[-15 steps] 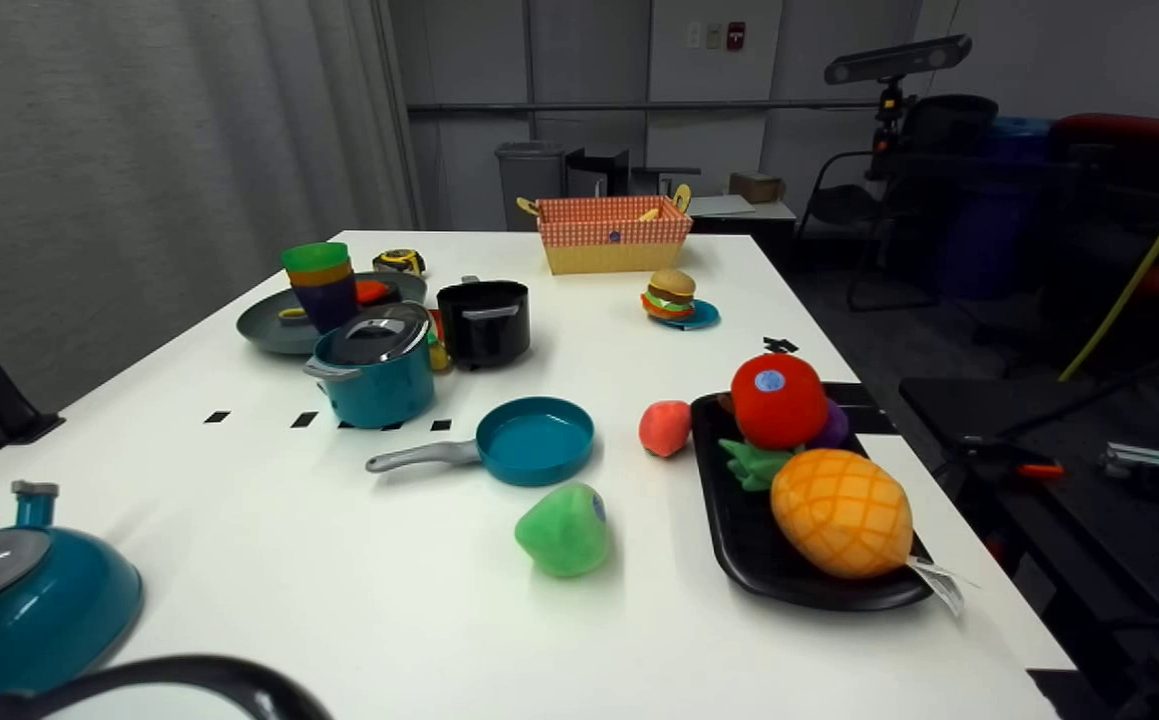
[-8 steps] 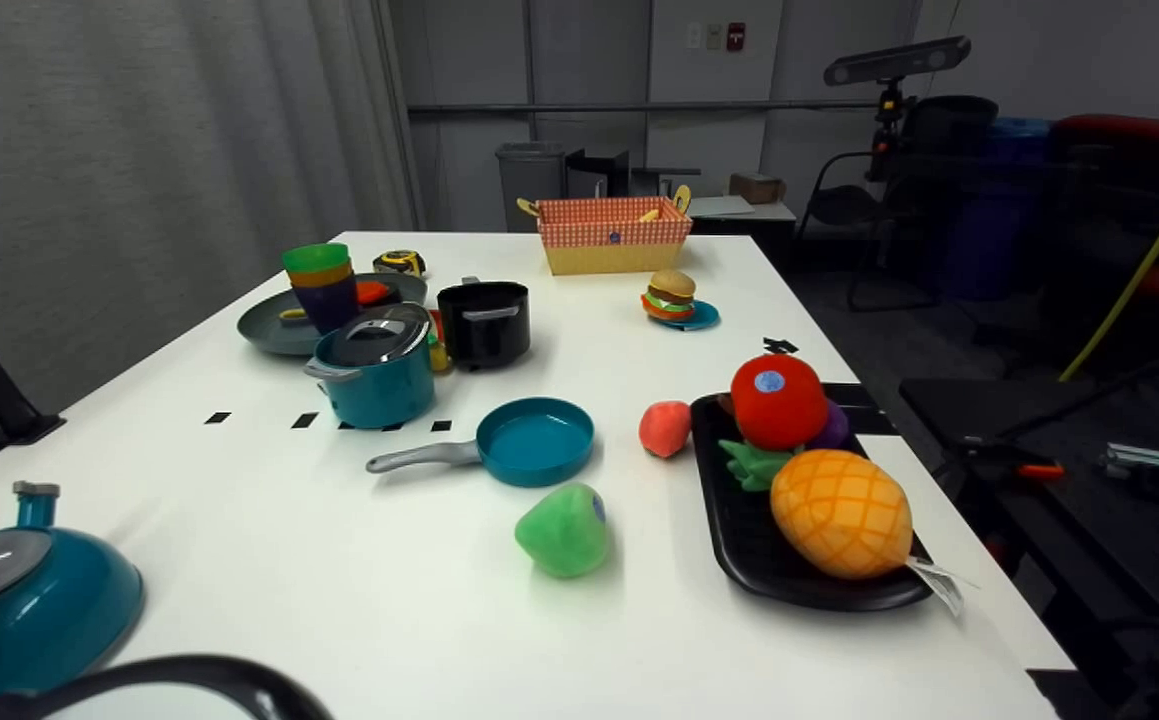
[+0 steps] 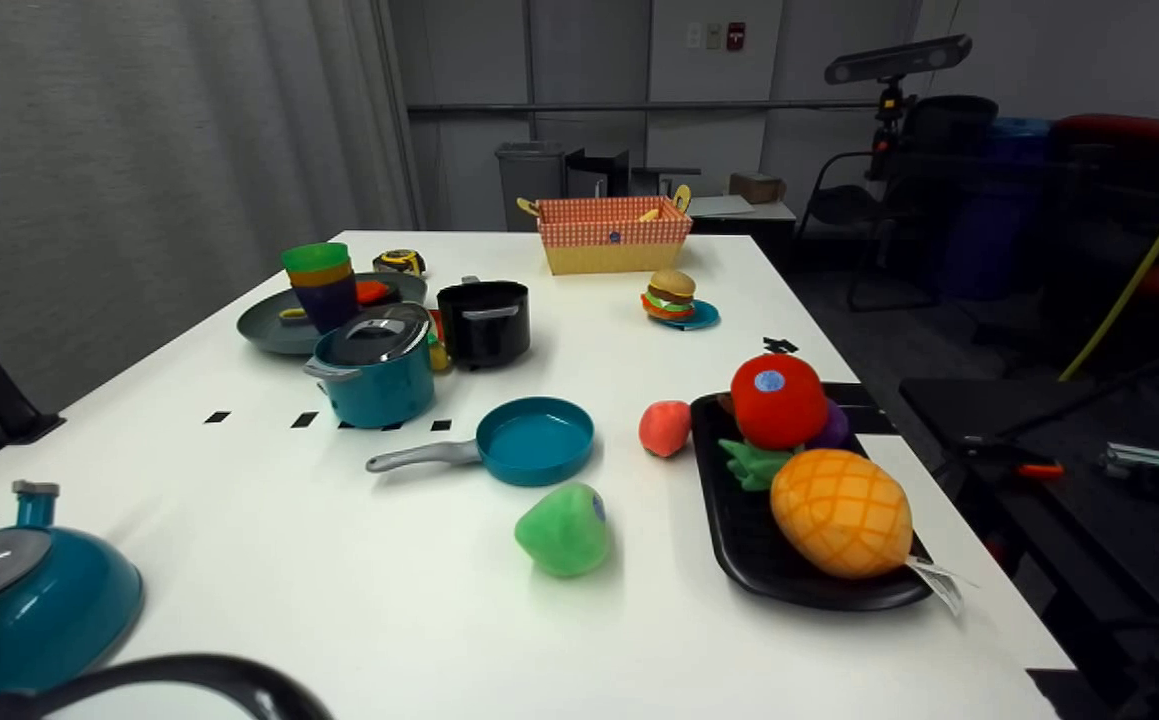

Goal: Take the lid off the blue pot and put it on the blue pan

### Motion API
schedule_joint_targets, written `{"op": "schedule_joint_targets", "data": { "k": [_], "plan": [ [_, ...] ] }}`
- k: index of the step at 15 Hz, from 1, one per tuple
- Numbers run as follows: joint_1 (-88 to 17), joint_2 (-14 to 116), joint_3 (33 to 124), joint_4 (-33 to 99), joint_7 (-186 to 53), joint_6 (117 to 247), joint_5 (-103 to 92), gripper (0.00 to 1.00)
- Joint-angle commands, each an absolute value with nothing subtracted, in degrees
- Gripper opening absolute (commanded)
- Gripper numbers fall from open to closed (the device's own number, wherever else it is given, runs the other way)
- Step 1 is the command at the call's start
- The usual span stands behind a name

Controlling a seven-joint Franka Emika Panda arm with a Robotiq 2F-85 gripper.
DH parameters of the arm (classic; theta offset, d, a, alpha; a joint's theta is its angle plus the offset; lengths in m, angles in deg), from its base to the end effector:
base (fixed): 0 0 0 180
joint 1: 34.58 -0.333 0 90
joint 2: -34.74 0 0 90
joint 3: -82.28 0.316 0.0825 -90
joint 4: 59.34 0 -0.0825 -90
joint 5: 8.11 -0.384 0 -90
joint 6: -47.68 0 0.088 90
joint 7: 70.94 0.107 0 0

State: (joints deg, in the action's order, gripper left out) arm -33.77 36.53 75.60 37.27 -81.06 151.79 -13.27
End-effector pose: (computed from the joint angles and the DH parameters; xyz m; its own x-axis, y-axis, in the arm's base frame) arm 0.5786 -0.0677 0.5745 0.9934 0.0246 0.1123 0.0322 -0.9973 -0.0667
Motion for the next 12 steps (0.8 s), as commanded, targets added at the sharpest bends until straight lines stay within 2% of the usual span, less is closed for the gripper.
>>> {"op": "schedule_joint_targets", "data": {
  "k": [1, 5, 12],
  "plan": [
    [-32.57, 38.83, 76.77, 39.68, -82.08, 160.06, -10.64, 1.0],
    [-32.42, 42.47, 76.84, 41.07, -81.09, 167.72, -8.7, 1.0],
    [-32.24, 43.3, 77.13, 40.98, -80.9, 167.42, -9.43, 1.0]
  ]
}}
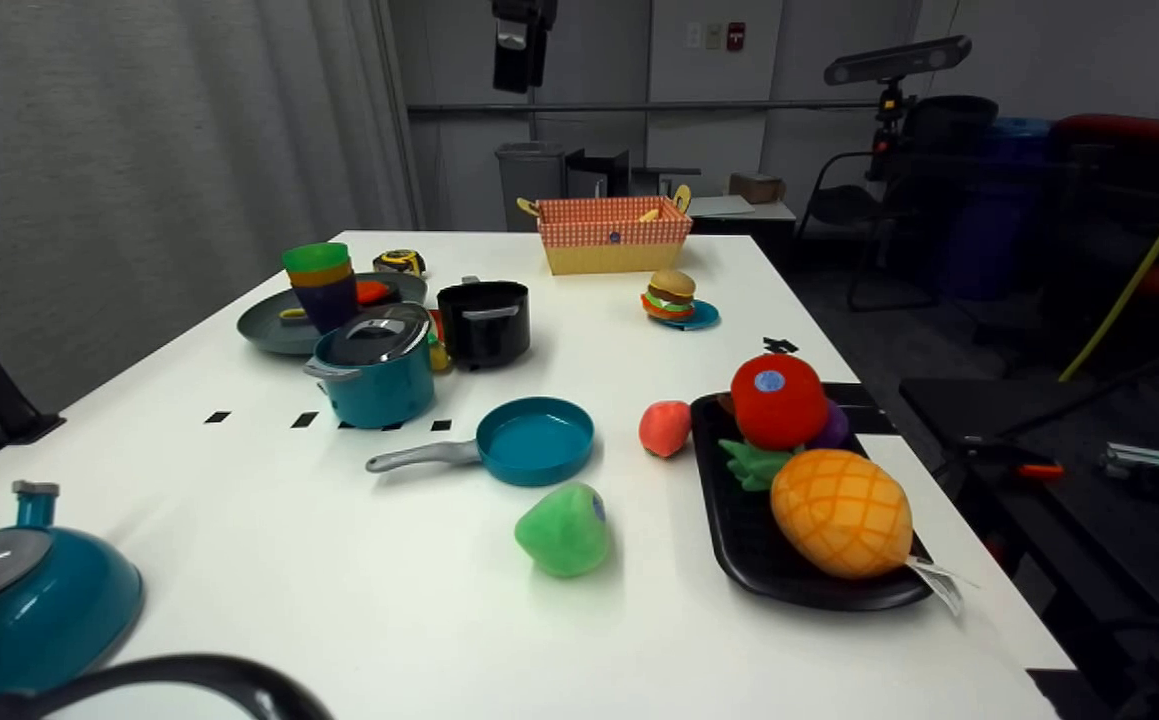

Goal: Take the lid off the blue pot and put it on the blue pan

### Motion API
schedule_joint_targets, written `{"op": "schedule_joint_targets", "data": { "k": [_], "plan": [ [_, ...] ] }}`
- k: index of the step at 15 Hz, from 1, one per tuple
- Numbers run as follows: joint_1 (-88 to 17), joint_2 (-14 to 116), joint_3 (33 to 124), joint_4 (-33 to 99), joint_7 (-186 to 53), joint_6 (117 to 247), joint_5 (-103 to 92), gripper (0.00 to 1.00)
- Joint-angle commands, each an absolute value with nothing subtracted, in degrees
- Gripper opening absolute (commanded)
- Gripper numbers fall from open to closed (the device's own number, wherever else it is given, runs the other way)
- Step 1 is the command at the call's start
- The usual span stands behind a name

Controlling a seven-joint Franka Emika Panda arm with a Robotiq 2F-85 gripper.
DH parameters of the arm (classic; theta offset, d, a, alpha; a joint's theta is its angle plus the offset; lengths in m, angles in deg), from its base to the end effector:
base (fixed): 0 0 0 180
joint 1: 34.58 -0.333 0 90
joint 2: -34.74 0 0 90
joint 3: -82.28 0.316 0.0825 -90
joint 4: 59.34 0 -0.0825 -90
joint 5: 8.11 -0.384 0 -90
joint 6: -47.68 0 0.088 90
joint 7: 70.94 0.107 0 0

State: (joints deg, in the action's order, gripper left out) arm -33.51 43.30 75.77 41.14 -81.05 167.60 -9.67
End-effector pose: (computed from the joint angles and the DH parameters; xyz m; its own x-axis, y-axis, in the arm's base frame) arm 0.6202 -0.0776 0.4980 0.9814 0.0374 0.1883 0.0334 -0.9991 0.0246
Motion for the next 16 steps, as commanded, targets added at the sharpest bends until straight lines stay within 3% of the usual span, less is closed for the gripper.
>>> {"op": "schedule_joint_targets", "data": {
  "k": [1, 16],
  "plan": [
    [-32.23, 43.29, 77.13, 40.96, -80.9, 167.42, -9.43, 1.0],
    [-31.3, 60.24, 76.63, 34.32, -79.44, 187.74, -6.88, 1.0]
  ]
}}
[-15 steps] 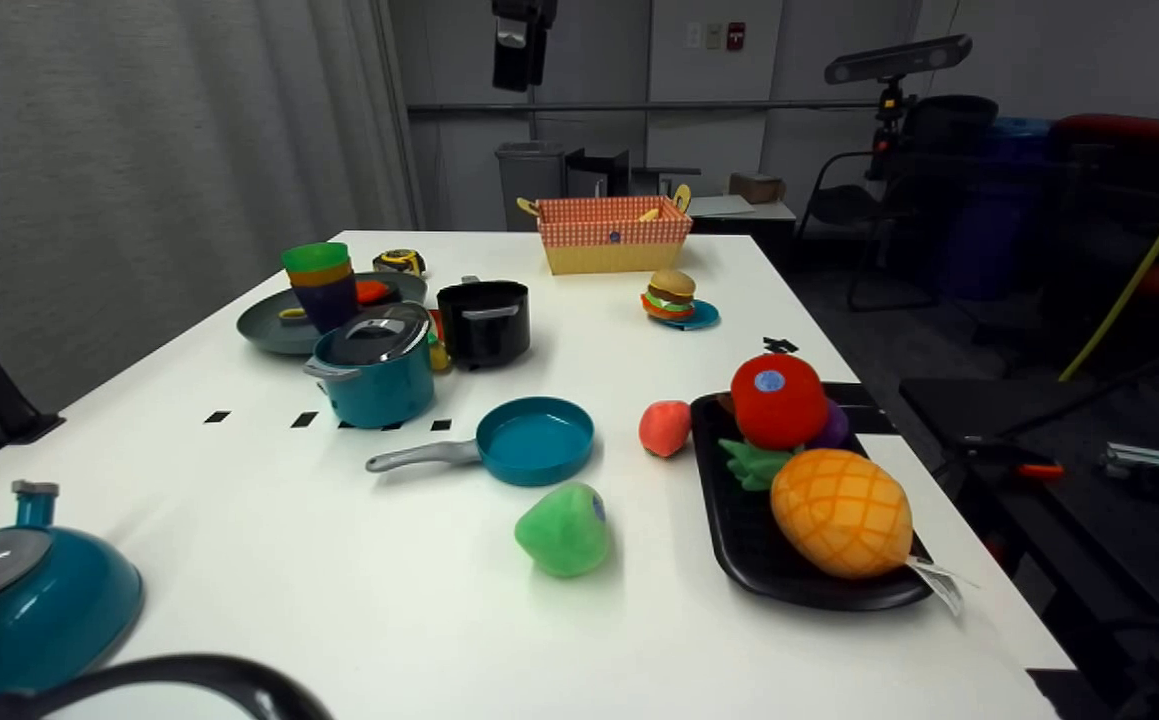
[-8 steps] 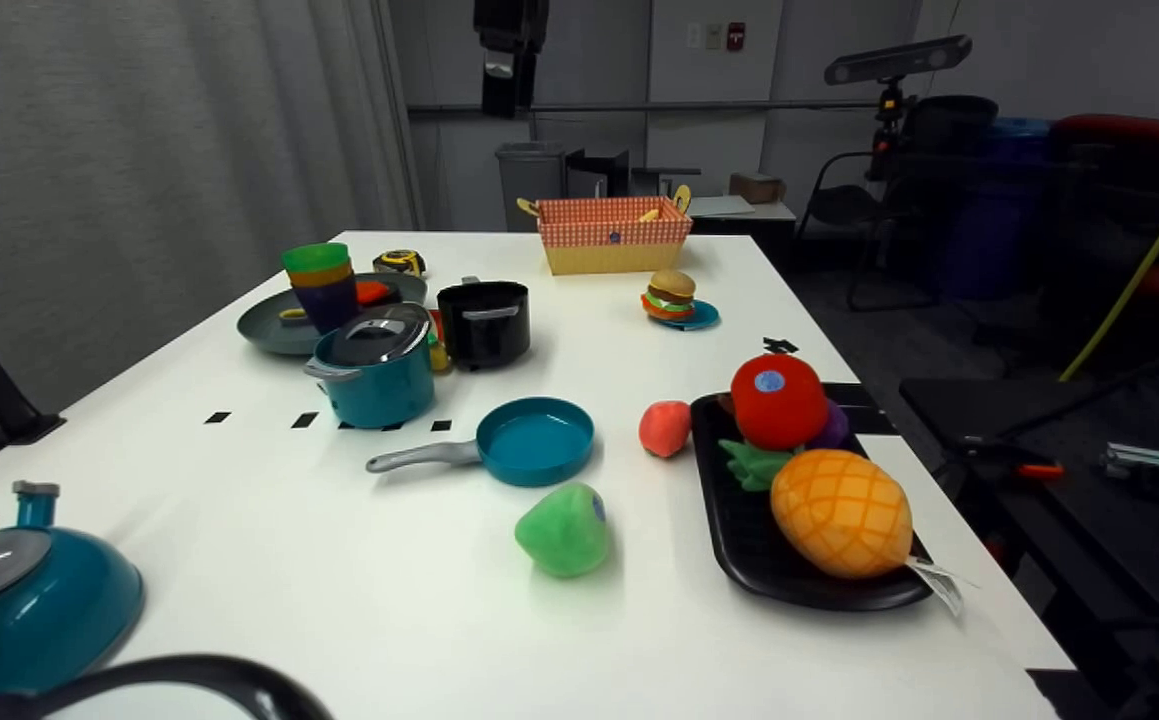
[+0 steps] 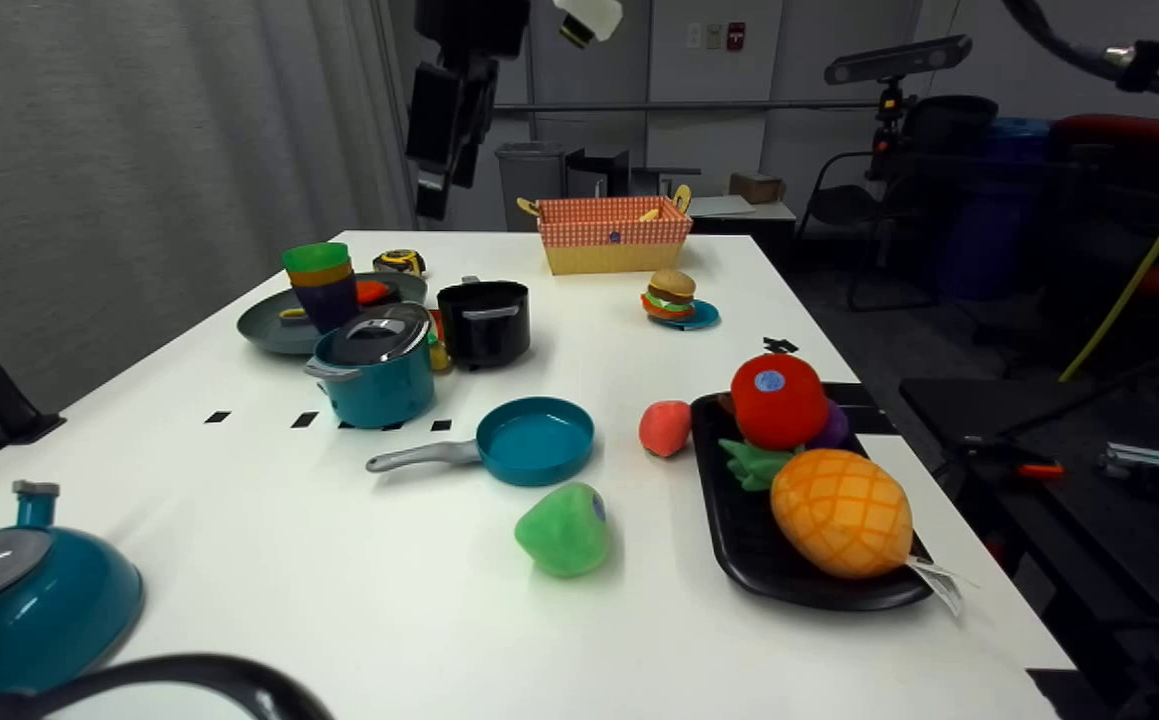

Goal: Take the lid off the blue pot and put it on the blue pan

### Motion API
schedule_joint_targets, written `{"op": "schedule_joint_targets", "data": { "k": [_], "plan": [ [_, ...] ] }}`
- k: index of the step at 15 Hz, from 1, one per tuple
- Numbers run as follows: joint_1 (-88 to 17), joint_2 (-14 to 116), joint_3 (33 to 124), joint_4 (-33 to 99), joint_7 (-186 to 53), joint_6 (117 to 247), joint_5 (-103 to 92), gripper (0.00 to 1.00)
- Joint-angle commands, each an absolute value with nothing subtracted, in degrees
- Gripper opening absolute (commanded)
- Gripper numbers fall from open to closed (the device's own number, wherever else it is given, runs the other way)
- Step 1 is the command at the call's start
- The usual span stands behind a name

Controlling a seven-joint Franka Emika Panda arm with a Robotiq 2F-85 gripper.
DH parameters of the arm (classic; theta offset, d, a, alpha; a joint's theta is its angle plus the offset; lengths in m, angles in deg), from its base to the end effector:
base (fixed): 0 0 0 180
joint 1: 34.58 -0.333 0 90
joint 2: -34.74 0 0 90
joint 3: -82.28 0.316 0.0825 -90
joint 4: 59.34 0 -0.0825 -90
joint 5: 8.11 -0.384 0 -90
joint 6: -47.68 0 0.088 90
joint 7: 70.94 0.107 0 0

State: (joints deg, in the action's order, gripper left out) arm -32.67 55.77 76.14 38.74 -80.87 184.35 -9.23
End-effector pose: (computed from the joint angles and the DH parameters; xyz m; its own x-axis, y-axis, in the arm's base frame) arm 0.6764 -0.0876 0.4094 0.9544 0.0433 0.2955 0.0225 -0.9971 0.0734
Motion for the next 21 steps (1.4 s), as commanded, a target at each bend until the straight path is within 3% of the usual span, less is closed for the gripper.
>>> {"op": "schedule_joint_targets", "data": {
  "k": [1, 21],
  "plan": [
    [-31.09, 61.32, 76.54, 33.24, -79.28, 188.26, -6.49, 1.0],
    [-30.29, 70.21, 75.17, 28.37, -75.15, 190.59, -3.2, 1.0]
  ]
}}
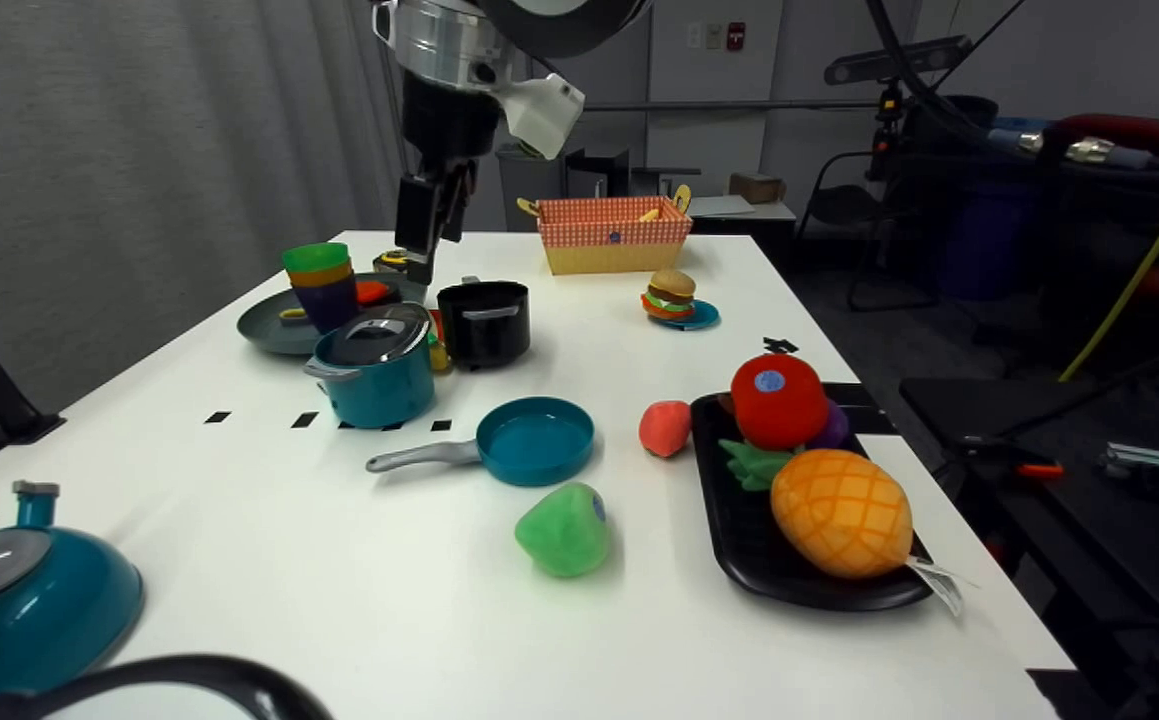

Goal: Take the lid off the blue pot and put it on the blue pan

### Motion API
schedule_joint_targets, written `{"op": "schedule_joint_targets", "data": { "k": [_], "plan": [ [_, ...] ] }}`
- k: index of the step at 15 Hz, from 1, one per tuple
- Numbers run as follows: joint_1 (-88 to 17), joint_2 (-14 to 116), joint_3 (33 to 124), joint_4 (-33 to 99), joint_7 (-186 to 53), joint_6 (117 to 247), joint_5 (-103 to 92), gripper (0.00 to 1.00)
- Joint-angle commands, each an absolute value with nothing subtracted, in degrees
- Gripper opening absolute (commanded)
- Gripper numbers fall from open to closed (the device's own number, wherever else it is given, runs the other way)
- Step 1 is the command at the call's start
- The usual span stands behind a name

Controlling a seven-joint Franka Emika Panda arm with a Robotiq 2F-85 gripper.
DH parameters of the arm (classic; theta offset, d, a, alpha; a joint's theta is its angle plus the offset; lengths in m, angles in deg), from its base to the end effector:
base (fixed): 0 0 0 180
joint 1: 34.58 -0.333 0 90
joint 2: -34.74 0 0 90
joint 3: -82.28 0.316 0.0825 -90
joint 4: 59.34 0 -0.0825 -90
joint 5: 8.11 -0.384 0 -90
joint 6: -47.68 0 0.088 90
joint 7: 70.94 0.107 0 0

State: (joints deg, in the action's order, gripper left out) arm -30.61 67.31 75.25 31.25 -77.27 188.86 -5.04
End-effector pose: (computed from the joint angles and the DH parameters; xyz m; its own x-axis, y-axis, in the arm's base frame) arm 0.7123 -0.1237 0.3418 0.9557 0.0071 0.2942 -0.0370 -0.9889 0.1439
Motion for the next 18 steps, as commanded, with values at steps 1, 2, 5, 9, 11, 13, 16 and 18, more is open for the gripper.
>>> {"op": "schedule_joint_targets", "data": {
  "k": [1, 2, 5, 9, 11, 13, 16, 18],
  "plan": [
    [-30.47, 70.97, 75.06, 28.17, -74.74, 192.09, -2.97, 1.0],
    [-30.59, 71.63, 75.06, 27.78, -74.41, 192.82, -2.97, 1.0],
    [-31.36, 73.9, 74.49, 26.42, -73.1, 196.65, -2.31, 1.0],
    [-32.26, 77.01, 73.78, 24.3, -70.77, 200.32, -1.07, 1.0],
    [-32.75, 78.63, 73.25, 23.19, -69.6, 201.67, -0.74, 1.0],
    [-33.2, 80.32, 72.64, 21.82, -68.77, 202.48, -0.49, 1.0],
    [-33.86, 82.62, 71.7, 19.71, -67.7, 203.02, -0.27, 1.0],
    [-34.16, 83.87, 71.34, 18.34, -67.22, 202.84, -0.08, 0.98]
  ]
}}
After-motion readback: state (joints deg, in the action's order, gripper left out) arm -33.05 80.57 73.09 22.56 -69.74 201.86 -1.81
